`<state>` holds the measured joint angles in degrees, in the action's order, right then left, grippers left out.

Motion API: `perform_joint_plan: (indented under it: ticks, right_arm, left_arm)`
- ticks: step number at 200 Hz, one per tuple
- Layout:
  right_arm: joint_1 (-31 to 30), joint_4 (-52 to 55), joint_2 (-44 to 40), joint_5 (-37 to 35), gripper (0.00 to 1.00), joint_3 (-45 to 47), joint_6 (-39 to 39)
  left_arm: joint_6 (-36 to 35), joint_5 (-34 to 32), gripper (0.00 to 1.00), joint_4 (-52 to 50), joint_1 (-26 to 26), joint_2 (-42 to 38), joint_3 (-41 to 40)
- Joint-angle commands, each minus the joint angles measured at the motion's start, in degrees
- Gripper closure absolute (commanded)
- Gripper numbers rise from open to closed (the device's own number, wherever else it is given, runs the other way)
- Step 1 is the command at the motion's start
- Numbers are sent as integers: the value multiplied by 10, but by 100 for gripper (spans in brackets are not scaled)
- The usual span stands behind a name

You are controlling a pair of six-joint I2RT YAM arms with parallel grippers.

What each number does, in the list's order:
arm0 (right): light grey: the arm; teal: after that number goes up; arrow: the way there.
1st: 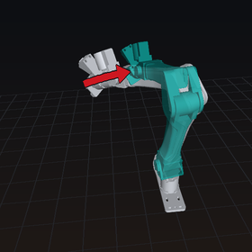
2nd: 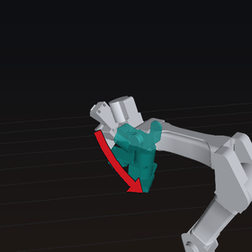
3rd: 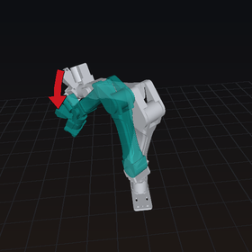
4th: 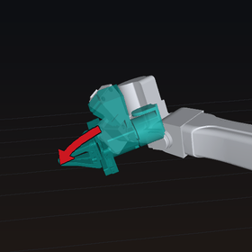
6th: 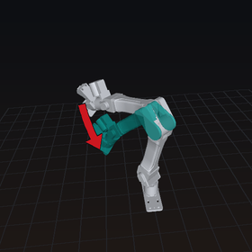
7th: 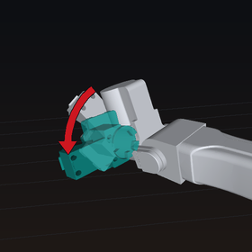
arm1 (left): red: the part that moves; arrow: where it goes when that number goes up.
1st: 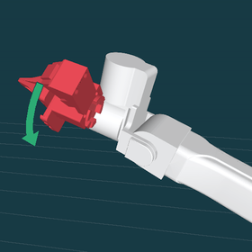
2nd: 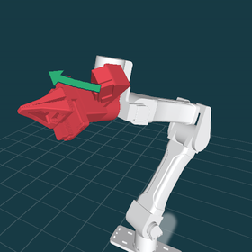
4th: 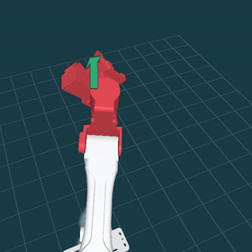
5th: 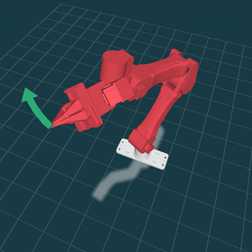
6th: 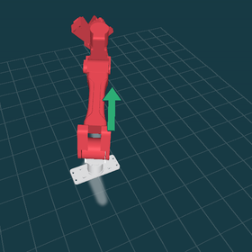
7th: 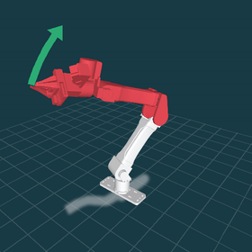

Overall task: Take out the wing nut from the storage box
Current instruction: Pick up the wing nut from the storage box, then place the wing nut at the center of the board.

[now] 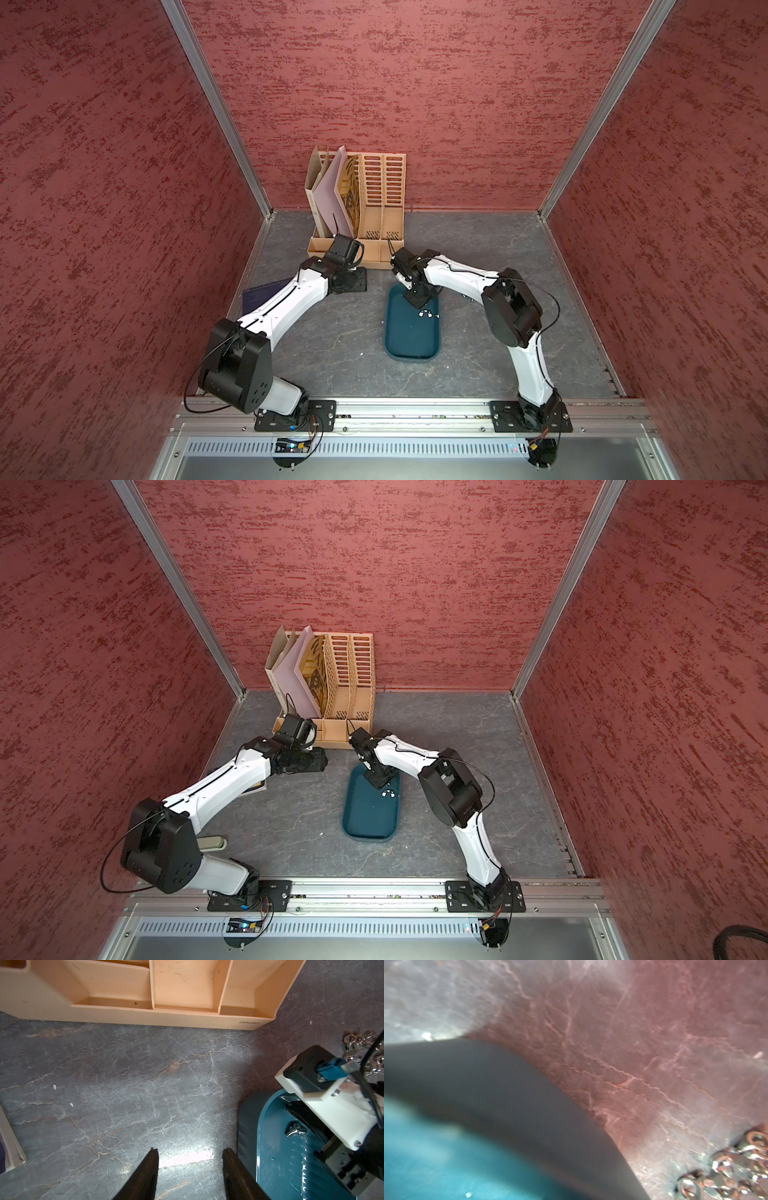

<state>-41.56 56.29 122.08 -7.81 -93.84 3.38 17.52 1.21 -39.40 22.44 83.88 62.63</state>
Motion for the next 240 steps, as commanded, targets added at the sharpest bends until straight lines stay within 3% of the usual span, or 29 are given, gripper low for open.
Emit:
perform_joint_plan:
  ticks: [1, 132, 240]
  right_arm:
    - [4, -16, -45, 24, 97, 9, -9]
    - [46, -47, -203, 77, 98, 69, -47]
    - [180, -113, -276, 69, 99, 214, -69]
  left_arm:
    - [-2, 1, 47, 0, -4, -14, 7]
    - [-1, 1, 47, 3, 1, -15, 10]
    - [-4, 3, 47, 7, 8, -3, 18]
